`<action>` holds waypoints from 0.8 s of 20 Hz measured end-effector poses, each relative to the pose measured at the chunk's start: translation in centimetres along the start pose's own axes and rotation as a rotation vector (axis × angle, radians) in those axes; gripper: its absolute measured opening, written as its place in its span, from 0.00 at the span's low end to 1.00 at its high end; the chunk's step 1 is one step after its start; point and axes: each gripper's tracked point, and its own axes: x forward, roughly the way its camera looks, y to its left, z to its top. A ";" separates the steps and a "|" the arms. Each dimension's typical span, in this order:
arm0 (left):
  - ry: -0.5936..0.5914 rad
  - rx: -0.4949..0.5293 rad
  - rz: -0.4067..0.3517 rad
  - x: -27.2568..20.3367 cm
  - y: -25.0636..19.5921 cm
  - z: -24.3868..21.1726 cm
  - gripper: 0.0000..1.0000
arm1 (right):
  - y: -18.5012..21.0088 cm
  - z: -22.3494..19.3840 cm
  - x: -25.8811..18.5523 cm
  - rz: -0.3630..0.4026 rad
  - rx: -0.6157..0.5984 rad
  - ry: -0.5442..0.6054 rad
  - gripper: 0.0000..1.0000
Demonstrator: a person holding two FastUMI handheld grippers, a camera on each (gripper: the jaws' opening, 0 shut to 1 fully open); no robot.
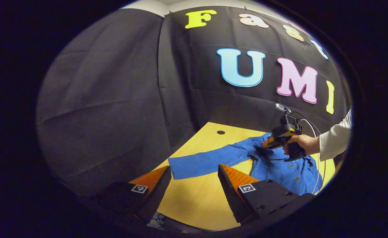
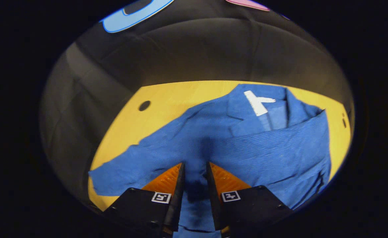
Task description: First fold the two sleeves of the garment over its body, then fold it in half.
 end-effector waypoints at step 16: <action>0.369 -0.075 0.024 18.0 3.4 -6.0 0.84 | -3.1 7.7 -33.8 0.024 -0.264 -0.516 0.96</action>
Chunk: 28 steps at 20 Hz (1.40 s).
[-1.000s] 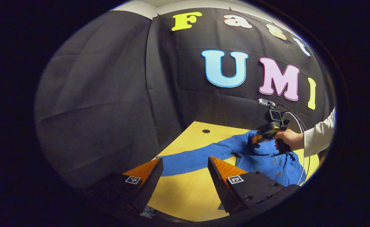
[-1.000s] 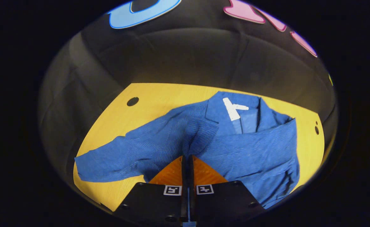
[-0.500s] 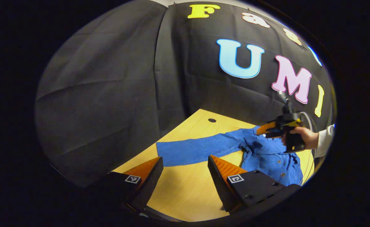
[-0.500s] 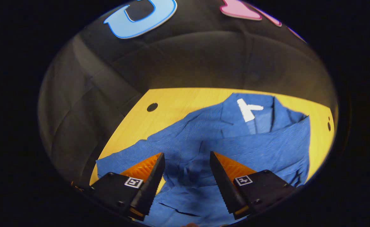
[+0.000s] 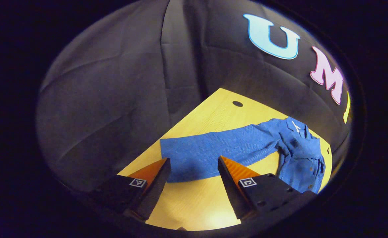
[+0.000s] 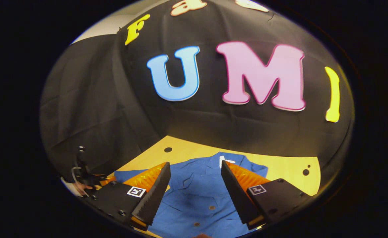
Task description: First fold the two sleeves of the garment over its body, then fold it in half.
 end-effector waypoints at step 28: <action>0.044 0.056 -0.203 1.1 -5.0 5.2 0.00 | -9.5 3.5 -15.5 -0.184 0.094 -0.189 0.96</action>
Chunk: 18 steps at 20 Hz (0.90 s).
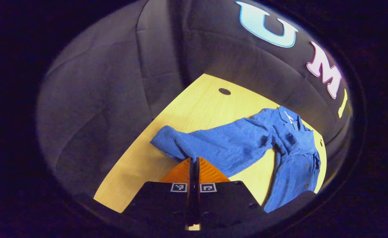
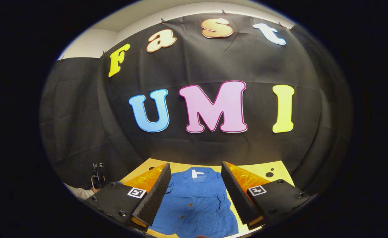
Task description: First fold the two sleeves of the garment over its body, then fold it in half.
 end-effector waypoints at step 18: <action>-0.226 0.378 -0.591 -4.3 -42.5 10.3 0.00 | -11.2 -6.8 -1.9 -0.157 0.130 0.106 0.96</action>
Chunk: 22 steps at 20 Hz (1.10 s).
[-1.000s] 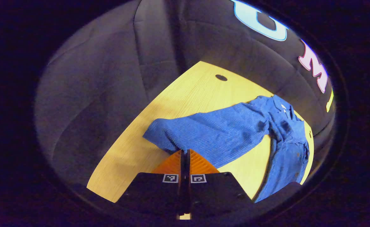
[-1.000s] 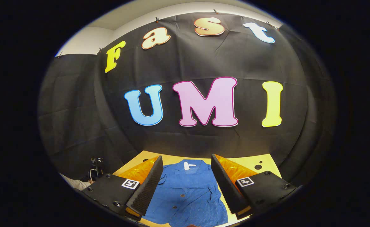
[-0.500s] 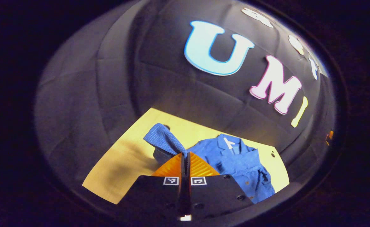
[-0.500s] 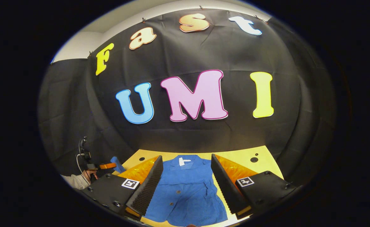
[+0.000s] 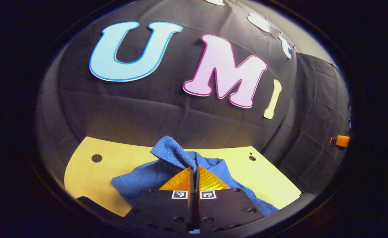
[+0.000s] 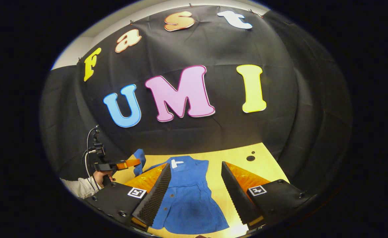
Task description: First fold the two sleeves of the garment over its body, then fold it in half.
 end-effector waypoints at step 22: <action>0.375 -0.020 -0.077 8.5 -10.3 -11.1 0.84 | -6.6 -14.3 6.2 -0.038 0.123 0.380 0.96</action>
